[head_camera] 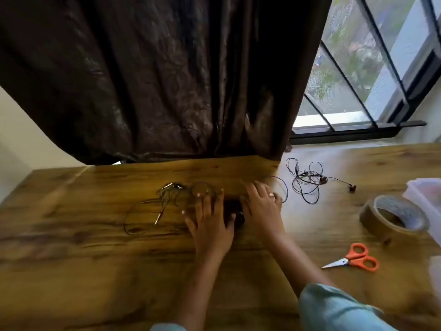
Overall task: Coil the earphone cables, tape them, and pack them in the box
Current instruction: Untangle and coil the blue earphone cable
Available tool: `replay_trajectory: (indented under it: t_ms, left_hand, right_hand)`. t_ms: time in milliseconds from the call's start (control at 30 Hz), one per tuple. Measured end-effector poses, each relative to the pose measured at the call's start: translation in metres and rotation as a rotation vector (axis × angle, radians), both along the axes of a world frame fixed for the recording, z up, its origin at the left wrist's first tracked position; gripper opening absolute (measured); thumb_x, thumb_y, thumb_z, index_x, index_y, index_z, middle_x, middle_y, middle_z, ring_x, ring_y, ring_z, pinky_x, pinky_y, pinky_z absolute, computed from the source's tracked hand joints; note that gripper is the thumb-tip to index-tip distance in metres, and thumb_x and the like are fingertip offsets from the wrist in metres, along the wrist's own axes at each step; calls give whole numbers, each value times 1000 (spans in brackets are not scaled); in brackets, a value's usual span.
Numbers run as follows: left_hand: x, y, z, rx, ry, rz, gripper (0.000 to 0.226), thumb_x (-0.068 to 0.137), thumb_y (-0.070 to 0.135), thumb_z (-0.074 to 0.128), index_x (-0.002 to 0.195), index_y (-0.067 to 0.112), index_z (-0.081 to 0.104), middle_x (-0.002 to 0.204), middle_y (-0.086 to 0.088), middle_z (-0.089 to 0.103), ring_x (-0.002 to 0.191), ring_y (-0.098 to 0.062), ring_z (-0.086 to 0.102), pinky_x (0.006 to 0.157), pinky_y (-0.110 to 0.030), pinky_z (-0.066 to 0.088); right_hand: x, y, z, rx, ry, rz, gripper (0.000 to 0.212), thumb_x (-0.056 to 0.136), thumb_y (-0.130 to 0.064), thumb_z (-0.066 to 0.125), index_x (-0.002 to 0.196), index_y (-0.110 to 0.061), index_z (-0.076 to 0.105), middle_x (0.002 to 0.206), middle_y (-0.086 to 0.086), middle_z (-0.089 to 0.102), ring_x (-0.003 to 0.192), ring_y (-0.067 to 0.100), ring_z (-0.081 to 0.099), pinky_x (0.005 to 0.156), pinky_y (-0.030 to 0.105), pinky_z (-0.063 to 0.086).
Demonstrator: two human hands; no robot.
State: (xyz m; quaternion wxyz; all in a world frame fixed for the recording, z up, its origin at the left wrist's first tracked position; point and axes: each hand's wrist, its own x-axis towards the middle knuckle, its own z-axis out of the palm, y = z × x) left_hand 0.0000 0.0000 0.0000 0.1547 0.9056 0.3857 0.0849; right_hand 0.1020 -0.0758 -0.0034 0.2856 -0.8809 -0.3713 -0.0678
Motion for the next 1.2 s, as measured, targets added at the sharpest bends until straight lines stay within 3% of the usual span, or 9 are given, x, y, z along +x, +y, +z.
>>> replay_trajectory:
  t_ms: [133, 300, 400, 500, 567, 767, 900, 1033, 1200]
  left_hand:
    - [-8, -3, -25, 30, 90, -39, 57, 96, 51, 27, 148, 37, 9, 158, 4, 11, 146, -17, 2, 112, -56, -8]
    - [-9, -2, -32, 71, 15, -75, 54, 96, 48, 29, 147, 34, 18, 156, 8, 19, 145, -14, 7, 116, -48, 1]
    - [-12, -3, -34, 87, -69, -68, 49, 95, 45, 38, 142, 33, 32, 149, 9, 33, 140, -14, 23, 116, -44, 15]
    - [-13, -2, -37, 123, -202, -64, 35, 91, 39, 50, 124, 29, 51, 130, 7, 54, 119, -19, 45, 96, -38, 38]
    - [-13, 0, -37, 131, -269, -74, 24, 90, 38, 52, 110, 25, 57, 116, 6, 60, 108, -20, 50, 83, -35, 42]
    - [-16, 8, -33, 215, -189, -161, 26, 90, 46, 51, 81, 21, 57, 101, 4, 58, 102, -21, 48, 72, -31, 40]
    - [-28, 5, -28, 143, -276, -249, 35, 84, 42, 61, 62, 23, 41, 78, 5, 51, 83, -20, 51, 62, -30, 34]
    - [-41, -6, -27, 6, -436, -319, 38, 83, 27, 67, 61, 20, 37, 60, 2, 46, 59, -17, 44, 53, -30, 28]
    - [-40, -10, -27, -170, -598, -340, 33, 84, 13, 66, 67, 18, 38, 62, 1, 42, 58, -13, 37, 52, -24, 30]
  right_hand:
    - [-8, -10, -28, -15, -44, 73, 36, 90, -35, 35, 112, -20, 59, 102, -2, 65, 95, 25, 61, 77, 39, 46]
    - [-4, -9, -36, -29, -156, 76, 31, 88, -37, 38, 100, -25, 65, 91, -3, 63, 89, 24, 61, 72, 37, 49]
    - [-5, -12, -38, -3, -171, 80, 26, 86, -38, 40, 89, -24, 62, 86, -3, 61, 86, 25, 60, 71, 37, 49]
    - [-5, -18, -39, 7, -186, 63, 21, 82, -45, 51, 84, -26, 59, 84, -6, 62, 85, 22, 59, 69, 34, 46]
    - [-6, -23, -39, 29, -145, 64, 21, 77, -47, 55, 82, -27, 58, 83, -7, 63, 87, 22, 58, 68, 32, 42]
    - [-17, -41, -32, 32, -16, 56, 13, 78, -36, 56, 88, -28, 59, 95, -8, 63, 99, 21, 56, 75, 30, 34]
    - [-30, -63, -31, 84, 114, 62, 6, 76, -28, 58, 79, -27, 54, 88, -10, 54, 89, 18, 53, 72, 29, 34]
    - [-39, -83, -35, 211, 134, 57, 10, 76, -18, 56, 74, -26, 51, 84, -6, 55, 80, 17, 52, 66, 31, 42]
    - [-39, -82, -35, 328, 68, 40, 12, 77, -13, 55, 76, -25, 51, 89, -9, 51, 82, 19, 52, 69, 36, 49]
